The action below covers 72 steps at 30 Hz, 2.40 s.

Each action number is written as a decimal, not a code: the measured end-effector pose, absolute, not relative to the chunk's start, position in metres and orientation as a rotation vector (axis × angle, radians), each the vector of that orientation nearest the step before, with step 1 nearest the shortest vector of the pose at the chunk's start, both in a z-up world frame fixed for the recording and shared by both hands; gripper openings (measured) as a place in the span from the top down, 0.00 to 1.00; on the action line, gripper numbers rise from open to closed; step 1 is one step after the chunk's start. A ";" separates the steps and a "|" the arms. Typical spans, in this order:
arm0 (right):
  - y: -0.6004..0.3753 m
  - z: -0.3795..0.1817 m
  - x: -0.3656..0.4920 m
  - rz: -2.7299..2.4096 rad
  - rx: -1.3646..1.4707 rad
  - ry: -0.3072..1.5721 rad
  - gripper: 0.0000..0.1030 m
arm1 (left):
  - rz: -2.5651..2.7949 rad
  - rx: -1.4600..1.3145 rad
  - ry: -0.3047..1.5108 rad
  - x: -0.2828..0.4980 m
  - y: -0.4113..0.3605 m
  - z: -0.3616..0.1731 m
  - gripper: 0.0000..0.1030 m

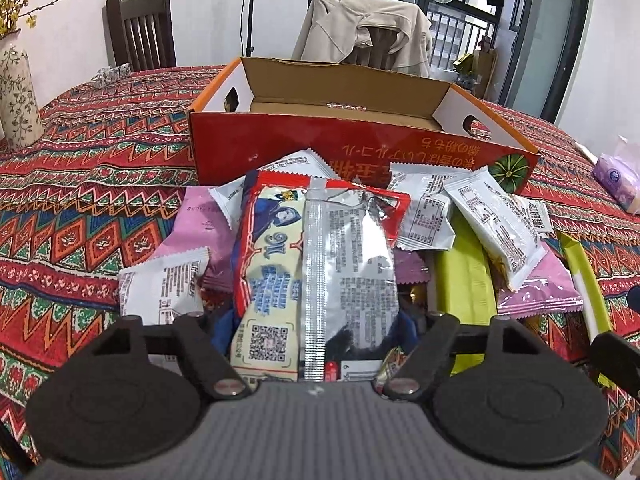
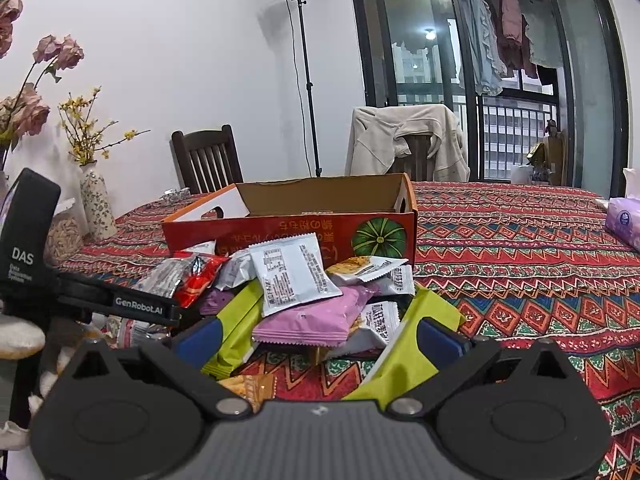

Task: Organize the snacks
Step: 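Grasp the blue-white and silver snack bars with the left gripper, then grasp a white sachet with the right gripper while the left gripper holds the bars, then lower both held snacks into the cardboard box and open both grippers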

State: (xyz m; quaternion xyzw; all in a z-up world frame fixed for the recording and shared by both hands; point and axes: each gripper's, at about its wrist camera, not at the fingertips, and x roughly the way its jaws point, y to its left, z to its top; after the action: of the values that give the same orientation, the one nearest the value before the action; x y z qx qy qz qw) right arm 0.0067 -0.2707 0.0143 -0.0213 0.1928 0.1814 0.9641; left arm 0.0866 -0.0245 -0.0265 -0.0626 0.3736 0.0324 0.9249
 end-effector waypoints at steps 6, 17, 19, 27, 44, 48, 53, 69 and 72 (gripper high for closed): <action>-0.268 0.015 0.007 0.372 -0.049 0.388 0.00 | 0.069 -0.118 0.756 0.084 -0.025 -0.026 0.31; -0.252 0.031 0.022 0.394 -0.121 0.356 0.00 | 0.045 -0.102 0.654 0.065 -0.024 -0.009 0.37; -0.247 0.035 0.028 0.400 -0.145 0.349 0.00 | 0.044 -0.104 0.630 0.062 -0.021 -0.004 0.37; -0.217 0.040 0.067 0.422 -0.265 0.410 0.25 | 0.047 -0.135 0.586 0.060 -0.009 0.007 0.37; -0.210 0.028 0.092 0.452 -0.272 0.485 0.61 | 0.023 -0.162 0.564 0.065 0.001 0.013 0.37; -0.215 0.037 0.087 0.446 -0.247 0.449 0.62 | 0.017 -0.163 0.557 0.069 0.001 0.018 0.37; -0.219 0.052 0.088 0.440 -0.226 0.400 0.62 | 0.015 -0.166 0.534 0.078 0.002 0.028 0.36; -0.220 0.103 0.159 0.346 -0.112 0.277 0.62 | 0.027 -0.202 0.445 0.154 0.004 0.070 0.36; -0.221 0.103 0.180 0.323 -0.074 0.286 0.62 | 0.037 -0.211 0.449 0.176 0.004 0.068 0.36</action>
State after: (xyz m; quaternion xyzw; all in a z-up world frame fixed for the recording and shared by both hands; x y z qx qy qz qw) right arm 0.1802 -0.2205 0.1025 -0.0368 0.1418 0.1601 0.9762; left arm 0.1755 0.0037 0.0678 -0.1046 0.2223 0.0182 0.9692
